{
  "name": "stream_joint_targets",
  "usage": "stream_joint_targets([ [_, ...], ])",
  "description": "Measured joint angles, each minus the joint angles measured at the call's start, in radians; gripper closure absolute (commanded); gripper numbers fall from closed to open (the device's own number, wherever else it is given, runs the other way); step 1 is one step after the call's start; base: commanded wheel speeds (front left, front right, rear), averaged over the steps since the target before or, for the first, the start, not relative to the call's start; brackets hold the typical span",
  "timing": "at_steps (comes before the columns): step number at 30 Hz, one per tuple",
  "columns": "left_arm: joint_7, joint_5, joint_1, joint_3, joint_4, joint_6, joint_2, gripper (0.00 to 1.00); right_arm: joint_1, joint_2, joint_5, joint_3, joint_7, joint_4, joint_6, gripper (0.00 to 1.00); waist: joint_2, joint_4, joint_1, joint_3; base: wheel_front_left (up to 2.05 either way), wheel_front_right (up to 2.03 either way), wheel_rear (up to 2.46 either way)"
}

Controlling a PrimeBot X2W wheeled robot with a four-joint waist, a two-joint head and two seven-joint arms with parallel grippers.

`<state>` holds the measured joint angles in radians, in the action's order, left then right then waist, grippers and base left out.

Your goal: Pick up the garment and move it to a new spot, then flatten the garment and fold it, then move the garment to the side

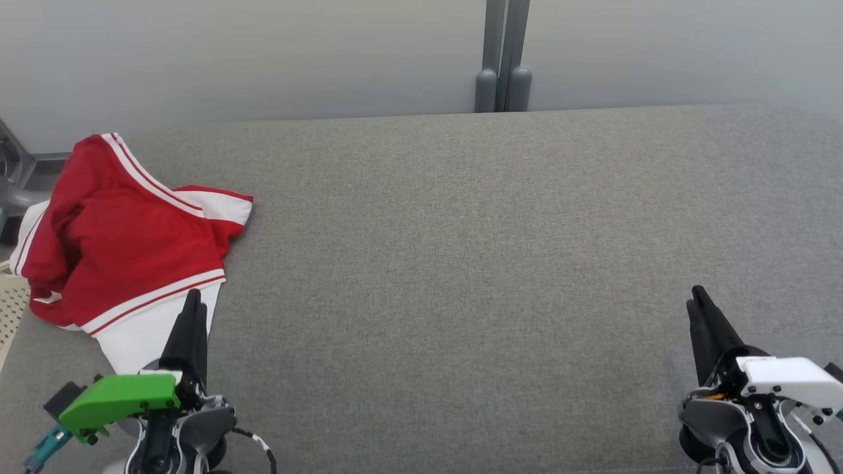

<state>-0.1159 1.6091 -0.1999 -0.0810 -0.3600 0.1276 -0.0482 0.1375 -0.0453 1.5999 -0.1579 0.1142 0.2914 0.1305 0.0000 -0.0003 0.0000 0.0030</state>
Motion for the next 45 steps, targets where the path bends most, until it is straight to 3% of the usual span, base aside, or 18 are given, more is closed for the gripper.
stream_joint_targets([
  [1, 0.001, 0.000, 0.010, 0.001, -0.009, -0.001, 0.002, 0.00, -0.009, 0.003, 0.000, 0.001, 0.000, 0.008, 0.000, 0.00, 0.0000, 0.000, 0.0000, 0.000, 0.00, 0.00, 0.00],
  [2, 0.002, 0.000, 0.021, 0.002, -0.018, -0.001, 0.004, 1.00, -0.018, 0.006, 0.000, 0.002, 0.000, 0.017, 0.000, 1.00, 0.0000, 0.000, 0.0000, 0.000, 0.00, 0.00, 0.00],
  [3, 0.002, 0.000, 0.032, 0.002, -0.028, -0.002, 0.006, 0.00, -0.028, 0.009, 0.000, 0.003, 0.000, 0.025, 0.000, 0.00, 0.0000, 0.000, 0.0000, 0.000, 0.00, 0.00, 0.00],
  [17, 0.064, -0.004, 0.087, 0.016, -0.018, -0.004, 0.009, 0.00, -0.047, 0.012, -0.026, 0.093, -0.061, 0.032, 0.000, 0.00, 0.0000, -0.004, 0.0000, -0.009, 0.00, 0.00, 0.00],
  [25, 0.100, -0.082, 0.098, 0.012, -0.016, -0.006, 0.009, 0.00, -0.044, 0.010, -0.067, 0.131, -0.096, 0.033, 0.000, 0.00, 0.0000, -0.005, 0.0000, -0.015, 0.00, 0.00, 0.00],
  [38, 0.154, -0.351, 0.113, 0.013, 0.025, -0.052, 0.008, 0.00, -0.028, 0.009, -0.230, 0.180, -0.151, 0.077, 0.000, 0.00, 0.0000, -0.004, 0.0000, -0.026, 0.00, 0.00, 0.00],
  [45, 0.179, -0.508, 0.128, 0.038, 0.032, -0.064, 0.007, 0.00, -0.005, 0.007, -0.388, 0.198, -0.175, 0.109, 0.000, 0.00, 0.0000, -0.005, 0.0000, -0.031, 0.00, 0.00, 0.00],
])
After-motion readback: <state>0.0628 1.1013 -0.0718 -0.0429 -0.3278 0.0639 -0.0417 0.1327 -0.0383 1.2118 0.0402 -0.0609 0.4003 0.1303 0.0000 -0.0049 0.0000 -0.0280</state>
